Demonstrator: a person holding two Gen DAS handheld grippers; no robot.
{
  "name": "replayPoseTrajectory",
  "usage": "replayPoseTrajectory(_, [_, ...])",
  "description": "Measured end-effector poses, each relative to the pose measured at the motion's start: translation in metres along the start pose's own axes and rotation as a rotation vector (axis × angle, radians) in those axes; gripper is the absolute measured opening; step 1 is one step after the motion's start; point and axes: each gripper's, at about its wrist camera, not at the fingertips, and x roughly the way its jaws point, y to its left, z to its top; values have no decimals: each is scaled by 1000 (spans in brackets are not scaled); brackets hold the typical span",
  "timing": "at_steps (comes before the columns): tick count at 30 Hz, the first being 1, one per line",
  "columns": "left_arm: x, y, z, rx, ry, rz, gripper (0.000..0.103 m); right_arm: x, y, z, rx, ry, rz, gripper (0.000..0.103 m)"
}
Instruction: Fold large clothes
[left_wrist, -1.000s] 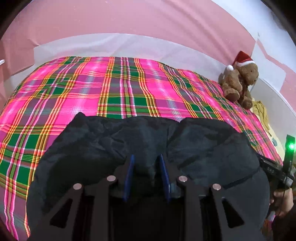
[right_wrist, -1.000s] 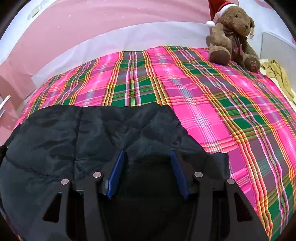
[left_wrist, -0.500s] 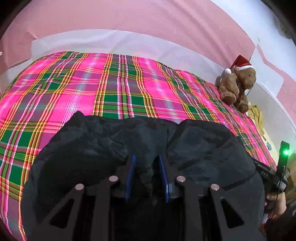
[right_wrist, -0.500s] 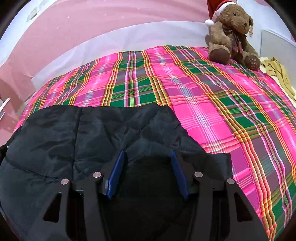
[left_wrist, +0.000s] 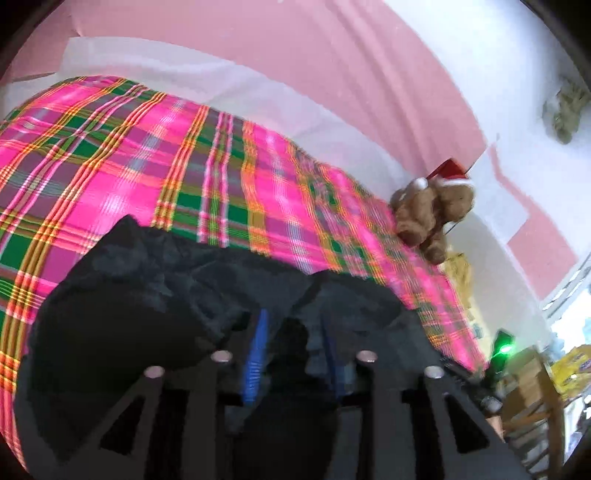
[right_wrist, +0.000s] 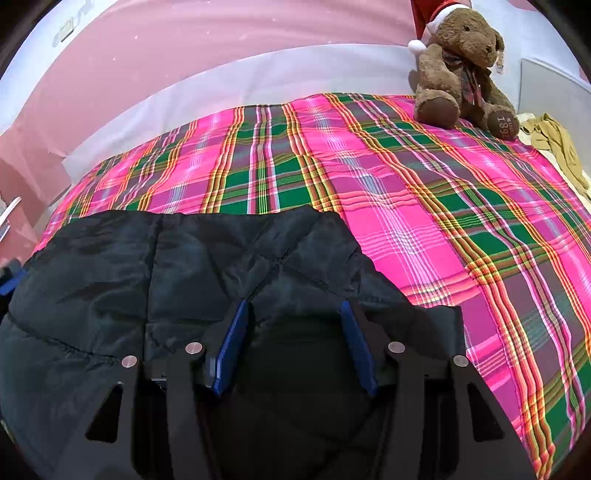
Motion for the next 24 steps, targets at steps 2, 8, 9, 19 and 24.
replayPoseTrajectory(2, [-2,-6,-1,2,2,-28,45,0,1,0,2,-2,-2,52])
replayPoseTrajectory(8, [9,-21,-8,101,47,55,45,0,-1,1,1,4,2,52])
replayPoseTrajectory(9, [11,-25,-10,130,53,80,45,0,-1,0,-1,6,1,52])
replayPoseTrajectory(19, [44,-12,-23,167,94,218,18,18,-5,4,28,45,-7,51])
replayPoseTrajectory(24, [12,-19,-12,220,72,268,17,-20,-14,12,60,8,8,51])
